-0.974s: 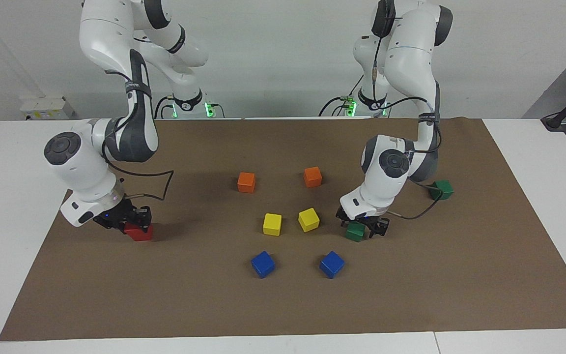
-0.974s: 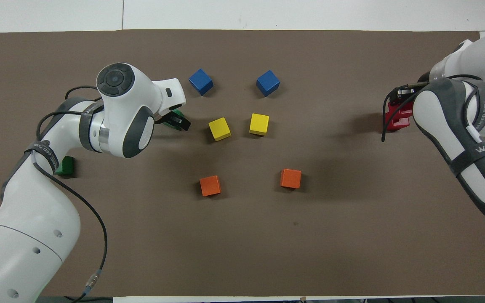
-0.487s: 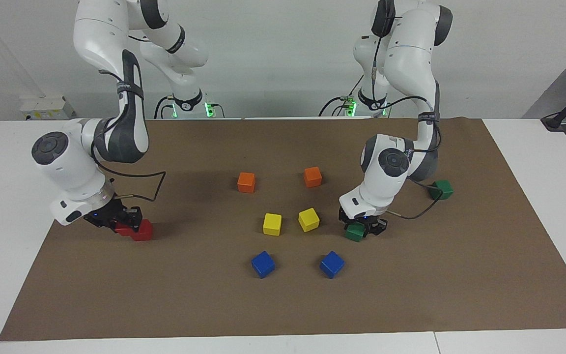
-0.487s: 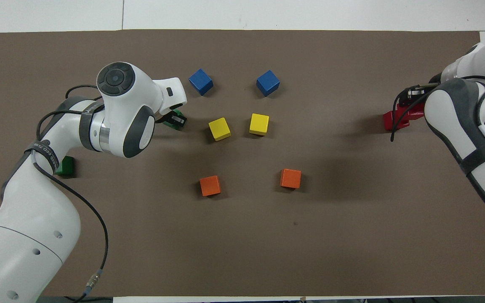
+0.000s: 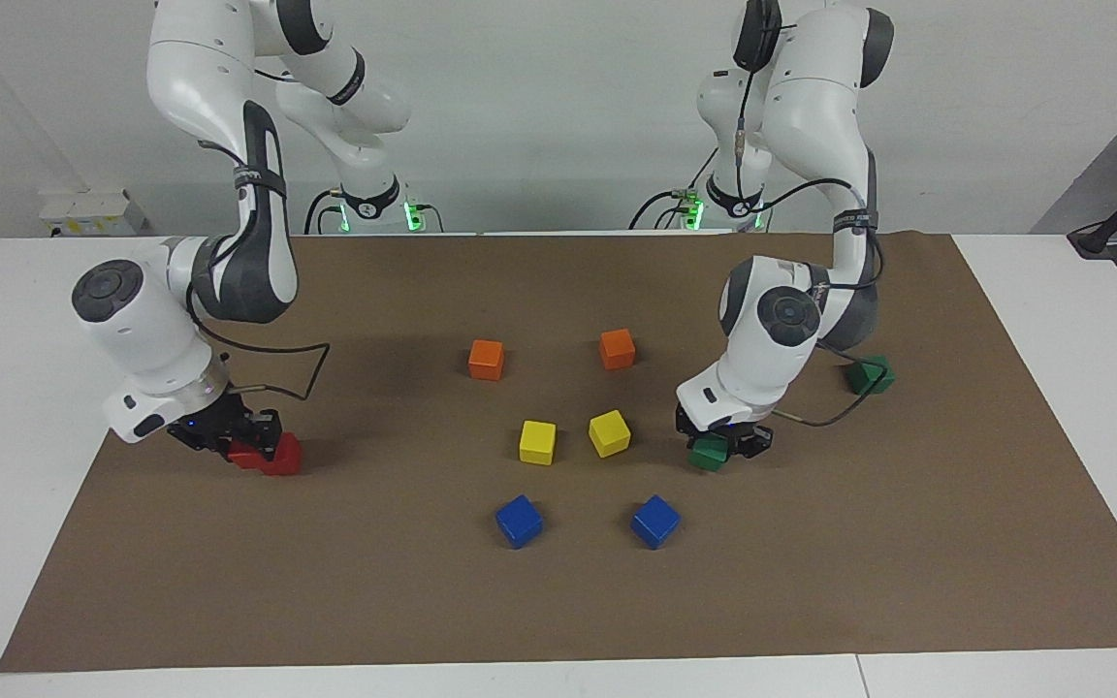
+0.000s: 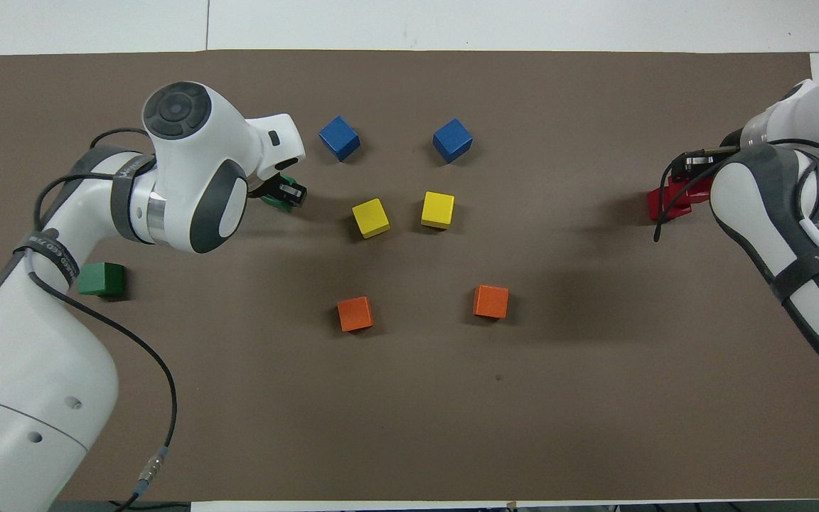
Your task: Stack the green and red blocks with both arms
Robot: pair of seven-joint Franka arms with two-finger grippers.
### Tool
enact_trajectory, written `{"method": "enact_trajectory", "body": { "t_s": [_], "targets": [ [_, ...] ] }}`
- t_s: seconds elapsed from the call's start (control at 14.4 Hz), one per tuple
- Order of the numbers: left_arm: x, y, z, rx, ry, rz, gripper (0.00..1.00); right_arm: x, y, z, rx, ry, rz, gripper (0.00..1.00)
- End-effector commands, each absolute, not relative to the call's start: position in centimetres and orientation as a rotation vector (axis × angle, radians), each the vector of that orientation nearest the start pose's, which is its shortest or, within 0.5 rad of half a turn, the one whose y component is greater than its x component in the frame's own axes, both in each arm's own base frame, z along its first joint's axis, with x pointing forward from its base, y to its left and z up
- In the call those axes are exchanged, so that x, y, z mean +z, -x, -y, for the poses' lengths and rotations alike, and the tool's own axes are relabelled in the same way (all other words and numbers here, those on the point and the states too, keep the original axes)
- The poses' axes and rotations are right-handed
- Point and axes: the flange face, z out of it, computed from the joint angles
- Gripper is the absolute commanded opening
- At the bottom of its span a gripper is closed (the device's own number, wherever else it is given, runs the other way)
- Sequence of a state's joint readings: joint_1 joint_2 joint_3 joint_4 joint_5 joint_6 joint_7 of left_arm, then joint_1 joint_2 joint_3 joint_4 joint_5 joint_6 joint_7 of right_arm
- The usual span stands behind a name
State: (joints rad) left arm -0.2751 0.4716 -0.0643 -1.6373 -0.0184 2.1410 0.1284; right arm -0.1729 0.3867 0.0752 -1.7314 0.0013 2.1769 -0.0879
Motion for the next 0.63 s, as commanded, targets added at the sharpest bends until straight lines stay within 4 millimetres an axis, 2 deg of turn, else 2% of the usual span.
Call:
{"method": "enact_trajectory", "body": {
  "t_s": [0.0,0.14,0.21,0.42,0.56],
  "targets": [
    [41.1,-63.1,16.5,-0.051,3.161,-0.48,0.0,37.0,-64.5,6.6,-0.117,3.101,-0.059,0.0],
    [43.9,-61.6,12.1,-0.03,3.168,-0.379,0.0,36.9,-64.5,6.3,-0.112,3.101,-0.051,0.0],
    [44.6,-61.1,10.3,-0.023,3.171,-0.331,0.0,36.9,-64.5,6.2,-0.112,3.101,-0.049,0.0],
    [46.4,-59.4,4.1,0.026,3.177,-0.201,0.0,36.6,-64.2,6.0,-0.102,3.101,-0.044,0.0],
    [46.5,-57.7,0.9,0.096,3.177,-0.174,0.0,36.4,-64.1,6.0,-0.102,3.102,-0.044,0.0]
  ]
}}
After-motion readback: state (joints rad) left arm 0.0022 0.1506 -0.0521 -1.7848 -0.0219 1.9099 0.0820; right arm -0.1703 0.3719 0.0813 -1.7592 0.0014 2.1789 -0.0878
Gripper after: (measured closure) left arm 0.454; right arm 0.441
